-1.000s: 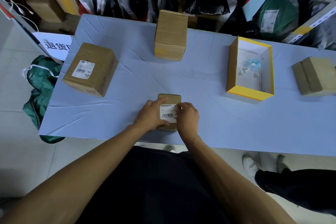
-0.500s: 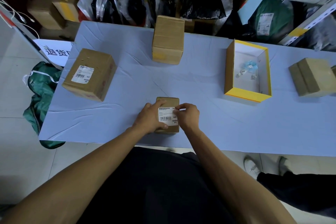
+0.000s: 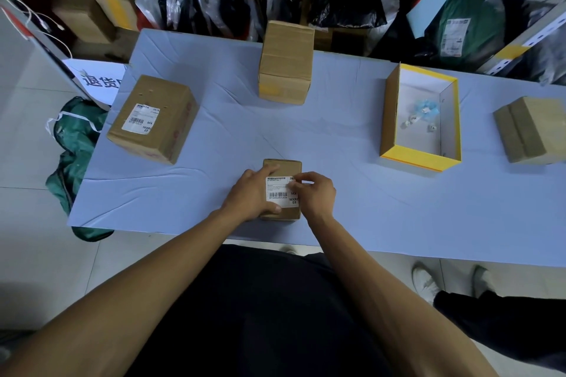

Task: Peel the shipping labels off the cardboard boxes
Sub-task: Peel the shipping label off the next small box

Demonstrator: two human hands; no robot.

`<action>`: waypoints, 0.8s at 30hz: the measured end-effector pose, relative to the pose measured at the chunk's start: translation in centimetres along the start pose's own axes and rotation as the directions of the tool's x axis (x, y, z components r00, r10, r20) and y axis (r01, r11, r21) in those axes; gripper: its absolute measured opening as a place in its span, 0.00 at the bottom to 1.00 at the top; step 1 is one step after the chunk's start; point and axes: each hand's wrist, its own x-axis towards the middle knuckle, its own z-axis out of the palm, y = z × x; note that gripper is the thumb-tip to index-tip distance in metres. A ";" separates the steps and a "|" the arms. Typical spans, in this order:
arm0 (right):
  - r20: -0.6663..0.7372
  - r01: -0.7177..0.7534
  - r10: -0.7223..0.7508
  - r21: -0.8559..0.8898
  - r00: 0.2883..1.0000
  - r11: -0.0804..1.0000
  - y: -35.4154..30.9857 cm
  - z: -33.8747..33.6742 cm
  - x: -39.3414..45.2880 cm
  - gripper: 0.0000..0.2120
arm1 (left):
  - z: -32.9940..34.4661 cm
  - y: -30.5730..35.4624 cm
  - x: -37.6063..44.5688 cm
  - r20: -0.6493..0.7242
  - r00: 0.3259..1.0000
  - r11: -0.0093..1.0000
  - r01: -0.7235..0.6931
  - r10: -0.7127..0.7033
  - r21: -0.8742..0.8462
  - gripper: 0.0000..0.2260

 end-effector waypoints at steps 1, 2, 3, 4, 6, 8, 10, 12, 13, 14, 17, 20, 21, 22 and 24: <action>0.004 -0.025 0.025 0.028 1.000 0.999 -0.1 0.0 0.0 0.03 | 0.0 0.0 0.0 -0.002 1.000 1.000 0.000 0.000 -0.001 0.44; 0.003 -0.043 0.043 0.041 0.999 0.998 -0.2 0.0 0.1 0.02 | 0.0 0.0 0.1 -0.003 1.000 1.000 0.001 -0.001 -0.004 0.44; 0.000 -0.054 0.054 0.042 0.999 0.998 -0.3 0.0 0.2 0.02 | 0.1 0.0 0.1 -0.003 1.000 1.000 0.003 -0.003 -0.005 0.44; -0.004 -0.064 0.065 0.046 0.998 0.997 -0.3 0.0 0.3 0.02 | 0.1 -0.1 0.1 -0.002 1.000 1.000 0.004 -0.004 -0.003 0.44; -0.003 -0.080 0.080 0.068 0.997 0.994 -0.4 -0.1 0.3 0.02 | 0.1 -0.1 0.1 -0.002 1.000 1.000 0.006 -0.006 -0.003 0.44; 0.008 -0.084 0.083 0.081 0.997 0.993 -0.5 -0.1 0.4 0.01 | 0.0 0.0 0.2 -0.004 1.000 1.000 0.004 -0.004 -0.002 0.44; 0.028 -0.077 0.075 0.073 0.997 0.994 -0.6 -0.1 0.4 0.02 | 0.1 0.0 0.1 -0.010 1.000 1.000 0.003 -0.003 -0.010 0.43; 0.025 -0.058 0.057 0.051 0.998 0.997 -0.5 -0.1 0.4 0.03 | 0.1 0.0 0.2 -0.017 1.000 1.000 0.005 -0.005 -0.026 0.43; 0.008 -0.041 0.041 0.036 0.999 0.999 -0.5 -0.2 0.4 0.03 | 0.1 0.0 0.2 -0.020 1.000 0.999 0.006 -0.007 -0.034 0.43; -0.013 -0.020 0.020 0.015 1.000 1.000 -0.3 -0.4 0.4 0.04 | 0.2 0.0 0.2 -0.020 1.000 0.999 0.008 -0.009 -0.040 0.43; -0.029 0.063 -0.064 -0.048 0.998 0.997 0.2 -0.5 0.3 0.05 | 0.3 -0.2 0.2 -0.020 1.000 0.999 0.007 -0.008 -0.050 0.43; -0.021 0.095 -0.099 -0.133 0.995 0.987 0.3 0.3 -0.1 0.07 | 0.3 -0.3 0.2 -0.024 1.000 0.999 0.003 -0.004 -0.052 0.44; -0.032 0.056 -0.060 -0.107 0.998 0.993 0.0 0.6 -0.2 0.08 | 0.3 -0.3 0.2 -0.026 1.000 0.999 0.003 -0.004 -0.050 0.44; -0.046 0.002 -0.005 -0.057 0.999 0.998 -0.2 0.7 -0.1 0.07 | 0.3 -0.4 0.2 -0.026 1.000 0.999 0.005 -0.006 -0.050 0.44; -0.067 -0.073 0.074 0.017 0.995 0.997 -0.5 0.7 0.3 0.04 | 0.3 -0.3 0.3 -0.025 1.000 0.998 0.007 -0.009 -0.055 0.44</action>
